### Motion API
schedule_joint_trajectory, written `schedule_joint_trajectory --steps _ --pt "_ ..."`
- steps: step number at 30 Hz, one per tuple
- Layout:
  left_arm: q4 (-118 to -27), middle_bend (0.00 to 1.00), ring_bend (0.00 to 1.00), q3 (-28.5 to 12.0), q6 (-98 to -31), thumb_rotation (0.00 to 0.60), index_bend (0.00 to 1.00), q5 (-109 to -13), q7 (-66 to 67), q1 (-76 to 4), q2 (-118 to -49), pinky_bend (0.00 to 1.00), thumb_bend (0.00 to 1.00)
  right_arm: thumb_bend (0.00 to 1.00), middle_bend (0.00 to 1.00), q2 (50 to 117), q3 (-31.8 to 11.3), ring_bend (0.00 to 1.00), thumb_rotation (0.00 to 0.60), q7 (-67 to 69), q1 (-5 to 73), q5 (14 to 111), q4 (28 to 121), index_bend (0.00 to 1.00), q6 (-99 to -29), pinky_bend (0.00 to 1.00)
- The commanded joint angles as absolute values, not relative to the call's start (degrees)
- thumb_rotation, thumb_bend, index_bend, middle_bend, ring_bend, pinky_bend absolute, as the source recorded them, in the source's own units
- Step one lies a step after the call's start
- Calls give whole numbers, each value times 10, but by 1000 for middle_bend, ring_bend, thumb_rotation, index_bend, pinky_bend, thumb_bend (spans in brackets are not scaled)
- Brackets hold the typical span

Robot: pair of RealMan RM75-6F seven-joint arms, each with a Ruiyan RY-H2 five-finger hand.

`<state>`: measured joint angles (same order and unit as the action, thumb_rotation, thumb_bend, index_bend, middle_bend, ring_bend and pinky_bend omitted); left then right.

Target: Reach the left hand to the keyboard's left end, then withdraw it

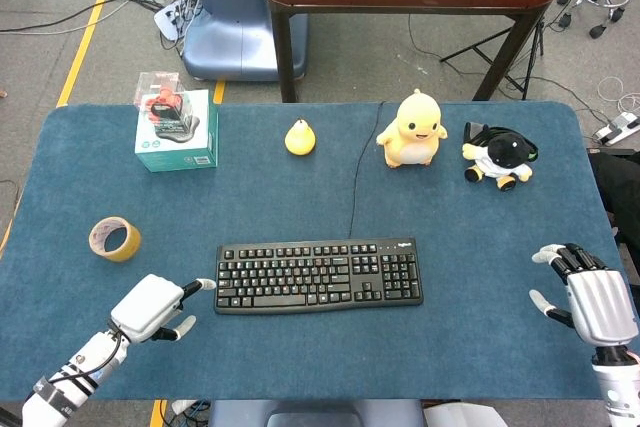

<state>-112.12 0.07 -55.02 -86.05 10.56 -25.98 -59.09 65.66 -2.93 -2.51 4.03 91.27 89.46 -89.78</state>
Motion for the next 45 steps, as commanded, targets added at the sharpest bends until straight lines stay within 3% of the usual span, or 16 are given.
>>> schedule_joint_trajectory --steps 1,29,45 --pt "-1116 1000 966 4 -540 600 224 -848 117 -266 -601 1000 382 191 360 655 -29 273 600 -24 39 914 895 409 -901 501" --pt "-1070 1000 967 7 -495 600 210 -681 246 -318 -670 1000 382 190 359 654 -29 273 600 -22 38 916 897 408 -897 501" --pt "-1067 1000 967 14 -503 600 209 -655 248 -331 -676 1000 382 191 360 660 -28 273 600 -32 43 912 896 409 -883 501"
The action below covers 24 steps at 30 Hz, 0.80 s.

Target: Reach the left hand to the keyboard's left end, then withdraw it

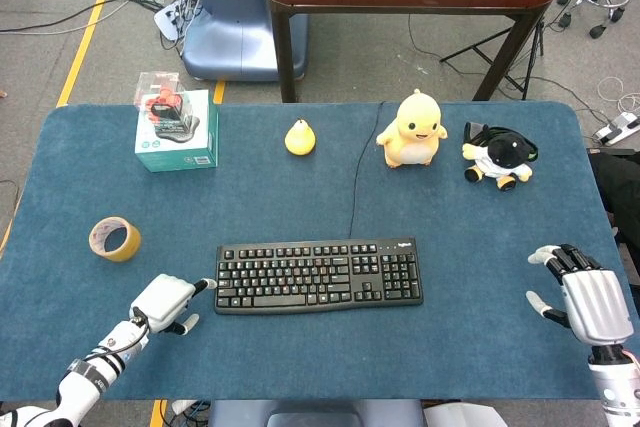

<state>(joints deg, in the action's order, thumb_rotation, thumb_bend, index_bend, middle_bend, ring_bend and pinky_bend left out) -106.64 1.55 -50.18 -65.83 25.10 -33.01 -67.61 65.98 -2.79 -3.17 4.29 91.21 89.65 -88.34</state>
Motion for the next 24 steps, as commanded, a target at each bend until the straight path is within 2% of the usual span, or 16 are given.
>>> schedule_joint_trajectory --steps 1,24 --pt "-1067 1000 968 14 -504 600 210 -654 246 -332 -676 1000 382 190 360 660 -28 273 600 -32 43 912 896 409 -883 501" --pt "-1079 1000 969 17 -501 600 210 -621 278 -365 -688 1000 382 190 359 659 -29 273 600 -29 43 909 896 408 -882 501"
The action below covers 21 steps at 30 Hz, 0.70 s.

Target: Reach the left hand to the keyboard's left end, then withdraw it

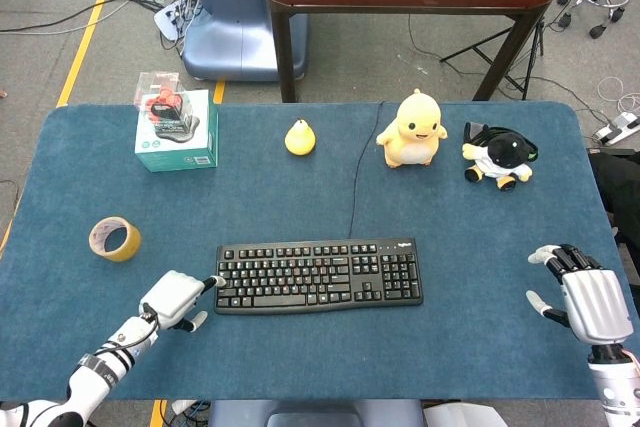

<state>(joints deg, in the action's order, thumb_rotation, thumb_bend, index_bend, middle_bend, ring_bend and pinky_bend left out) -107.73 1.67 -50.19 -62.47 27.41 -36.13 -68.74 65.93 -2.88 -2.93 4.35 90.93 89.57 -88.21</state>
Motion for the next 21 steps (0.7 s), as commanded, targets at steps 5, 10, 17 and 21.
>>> schedule_joint_trajectory --steps 5,10,17,21 --pt "-1080 1000 969 19 -503 600 210 -610 288 -371 -692 1000 382 190 360 658 -29 273 600 -28 43 910 896 408 -885 501" --pt "-1078 1000 969 23 -504 600 210 -600 291 -376 -694 1000 382 190 360 658 -29 273 600 -28 43 910 896 409 -884 502" --pt "-1074 1000 969 29 -505 600 210 -591 294 -379 -695 1000 382 190 360 659 -29 273 600 -30 43 909 896 408 -882 502" --pt "-1072 1000 969 33 -504 600 210 -589 296 -382 -697 1000 382 190 359 659 -29 273 600 -29 43 909 896 408 -883 502"
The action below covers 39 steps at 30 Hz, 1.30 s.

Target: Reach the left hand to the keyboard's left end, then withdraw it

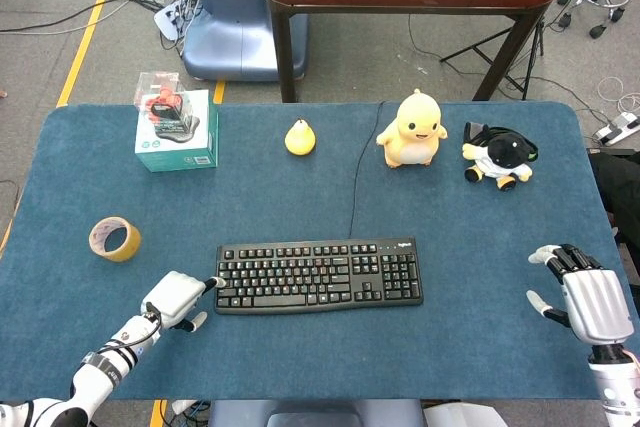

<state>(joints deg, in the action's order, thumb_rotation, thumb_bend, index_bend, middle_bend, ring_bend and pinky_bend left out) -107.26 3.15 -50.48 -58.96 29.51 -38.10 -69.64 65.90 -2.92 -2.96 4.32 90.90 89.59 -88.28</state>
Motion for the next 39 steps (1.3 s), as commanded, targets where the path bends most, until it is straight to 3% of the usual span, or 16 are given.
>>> schedule_joint_trajectory --steps 1,12,21,32,39 --pt "-1072 1000 969 34 -504 600 210 -588 298 -383 -698 1000 382 190 359 659 -29 273 600 -30 43 909 896 409 -883 502" --pt "-1080 1000 969 33 -512 600 211 -579 306 -393 -704 1000 382 190 360 658 -29 273 600 -28 42 910 896 409 -885 502" --pt "-1110 996 962 33 -554 600 212 -638 266 -369 -671 1000 382 190 359 657 -30 273 600 -27 40 911 897 409 -890 501" --pt "-1117 769 778 61 -666 600 284 -801 184 -288 -612 974 382 190 360 657 -30 273 600 -33 39 911 899 408 -892 501" --pt "-1089 747 779 81 -784 600 345 -890 149 -210 -613 964 382 190 359 659 -30 272 600 -39 38 910 899 409 -892 501"
